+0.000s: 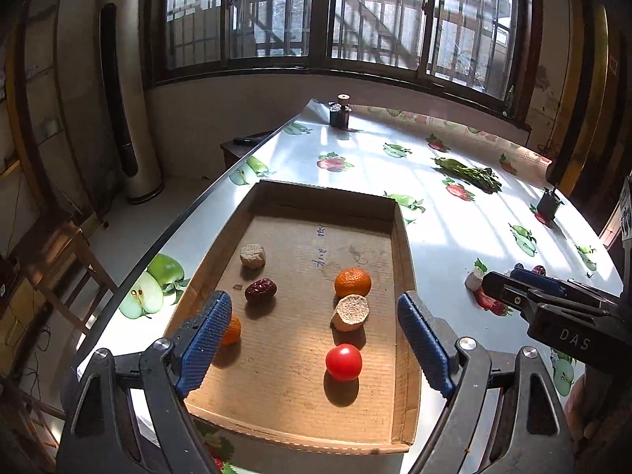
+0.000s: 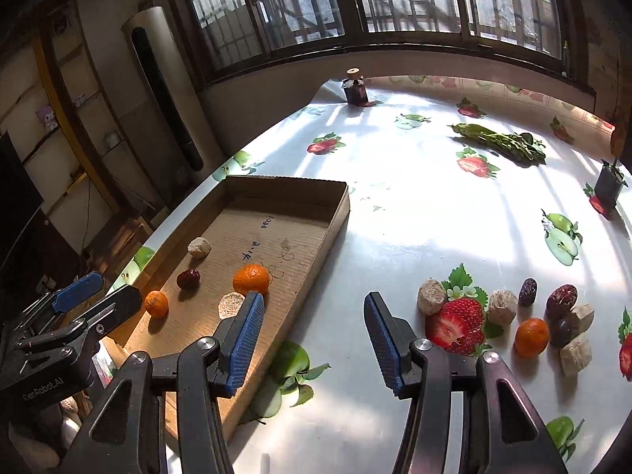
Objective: Organize fruits
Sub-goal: 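Grasp a round bread piece with the left tool while the right tool grasps another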
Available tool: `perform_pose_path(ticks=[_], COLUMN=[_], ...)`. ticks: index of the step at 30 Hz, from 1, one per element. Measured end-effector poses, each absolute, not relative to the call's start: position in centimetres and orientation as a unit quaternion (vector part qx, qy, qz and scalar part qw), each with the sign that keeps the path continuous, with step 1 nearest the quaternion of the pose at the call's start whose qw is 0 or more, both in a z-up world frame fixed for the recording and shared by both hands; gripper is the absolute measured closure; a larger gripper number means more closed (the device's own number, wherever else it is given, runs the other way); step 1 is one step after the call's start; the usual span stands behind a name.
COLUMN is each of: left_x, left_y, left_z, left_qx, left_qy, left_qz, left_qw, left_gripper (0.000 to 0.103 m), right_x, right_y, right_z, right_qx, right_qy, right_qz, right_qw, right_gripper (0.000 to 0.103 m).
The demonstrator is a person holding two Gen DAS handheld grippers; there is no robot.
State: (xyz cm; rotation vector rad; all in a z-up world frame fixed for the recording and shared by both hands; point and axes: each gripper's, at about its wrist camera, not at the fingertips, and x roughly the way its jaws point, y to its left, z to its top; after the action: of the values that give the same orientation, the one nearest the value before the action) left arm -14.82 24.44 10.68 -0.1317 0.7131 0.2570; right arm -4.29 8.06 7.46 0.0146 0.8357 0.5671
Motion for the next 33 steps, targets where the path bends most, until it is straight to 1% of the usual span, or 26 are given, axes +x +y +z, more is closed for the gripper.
perform_pose_path(ticks=[7, 15, 18, 22, 25, 27, 29, 33], left_x=[-14.5, -13.1, -11.8, -9.5, -7.8, -6.6, -5.3, -2.1], left_y=[20.4, 17.5, 15.8, 13.0, 11.0, 10.2, 9.7, 8.6], left_z=[11.0, 10.5, 9.8, 8.2, 7.0, 6.5, 6.2, 5.3], left_qx=[-0.029, -0.032, -0.027, -0.017, -0.009, -0.007, -0.014, -0.037], left_qy=[0.352, 0.372, 0.382, 0.399, 0.406, 0.409, 0.413, 0.42], left_qz=[0.11, 0.065, 0.045, 0.003, -0.028, -0.038, -0.048, -0.071], left_qw=[0.929, 0.925, 0.922, 0.917, 0.913, 0.912, 0.91, 0.904], left_gripper=[0.017, 0.018, 0.018, 0.018, 0.018, 0.02, 0.029, 0.036], right_x=[-4.5, -3.7, -3.0, -1.9, -1.1, -0.5, 0.1, 0.8], right_y=[-0.1, -10.5, -13.8, -14.8, -13.2, -11.9, -10.9, -10.1], right_z=[7.8, 8.0, 7.5, 5.4, 3.7, 2.7, 1.9, 0.9], right_qx=[0.044, 0.099, 0.116, 0.123, 0.099, 0.077, 0.062, 0.045], right_qy=[0.39, 0.381, 0.386, 0.415, 0.438, 0.45, 0.456, 0.458], right_qz=[0.221, 0.139, 0.101, 0.097, 0.111, 0.118, 0.122, 0.123], right_qw=[0.893, 0.909, 0.91, 0.896, 0.887, 0.882, 0.879, 0.879], right_gripper=[0.045, 0.044, 0.041, 0.04, 0.041, 0.041, 0.041, 0.041])
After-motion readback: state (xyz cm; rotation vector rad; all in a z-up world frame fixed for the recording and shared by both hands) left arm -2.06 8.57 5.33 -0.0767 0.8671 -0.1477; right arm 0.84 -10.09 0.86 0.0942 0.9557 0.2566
